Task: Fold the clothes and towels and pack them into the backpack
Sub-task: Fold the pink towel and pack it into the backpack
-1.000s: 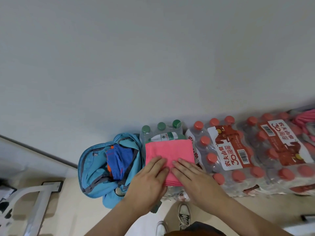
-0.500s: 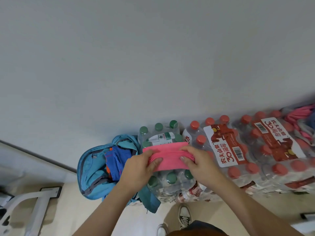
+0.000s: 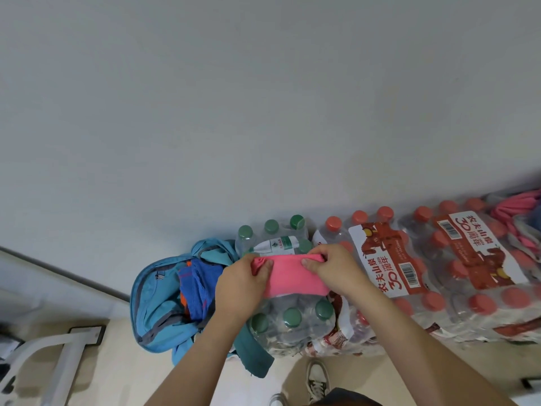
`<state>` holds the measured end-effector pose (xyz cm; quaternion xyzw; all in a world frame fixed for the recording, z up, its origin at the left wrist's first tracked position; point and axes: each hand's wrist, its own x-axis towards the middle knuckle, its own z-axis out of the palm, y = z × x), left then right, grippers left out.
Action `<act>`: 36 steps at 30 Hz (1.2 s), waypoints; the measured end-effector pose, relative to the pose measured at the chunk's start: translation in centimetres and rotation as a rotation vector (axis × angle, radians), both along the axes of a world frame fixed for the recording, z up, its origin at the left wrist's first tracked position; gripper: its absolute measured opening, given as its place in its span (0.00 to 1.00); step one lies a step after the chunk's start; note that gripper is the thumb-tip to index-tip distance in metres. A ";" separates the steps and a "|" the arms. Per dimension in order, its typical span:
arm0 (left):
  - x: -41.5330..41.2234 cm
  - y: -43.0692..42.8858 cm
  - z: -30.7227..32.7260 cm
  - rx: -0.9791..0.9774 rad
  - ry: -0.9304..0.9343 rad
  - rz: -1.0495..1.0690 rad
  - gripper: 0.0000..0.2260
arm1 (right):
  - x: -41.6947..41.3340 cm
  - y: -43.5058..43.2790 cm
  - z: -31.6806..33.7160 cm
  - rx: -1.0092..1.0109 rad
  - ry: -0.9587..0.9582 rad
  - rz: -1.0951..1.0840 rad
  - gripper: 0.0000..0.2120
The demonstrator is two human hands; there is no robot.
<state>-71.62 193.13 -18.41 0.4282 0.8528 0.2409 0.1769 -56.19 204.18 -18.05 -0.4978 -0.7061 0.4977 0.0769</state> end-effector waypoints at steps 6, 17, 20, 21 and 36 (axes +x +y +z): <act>0.4 -0.3 -0.1 0.084 0.070 0.045 0.14 | -0.9 0.9 -0.3 -0.158 0.033 -0.116 0.08; 2.3 -1.2 -2.5 0.233 0.652 -0.728 0.21 | -1.7 1.4 0.1 0.226 -0.179 0.081 0.09; 1.9 -0.9 -3.3 0.148 0.622 -0.607 0.23 | -1.6 0.6 -0.2 0.439 -0.129 0.125 0.11; 2.0 -0.7 -3.2 0.151 0.605 -0.583 0.22 | -1.6 0.1 -0.5 0.608 -0.082 0.177 0.11; 1.1 0.5 -0.7 0.002 0.428 -0.391 0.21 | 1.7 1.1 -1.9 0.594 0.026 0.470 0.25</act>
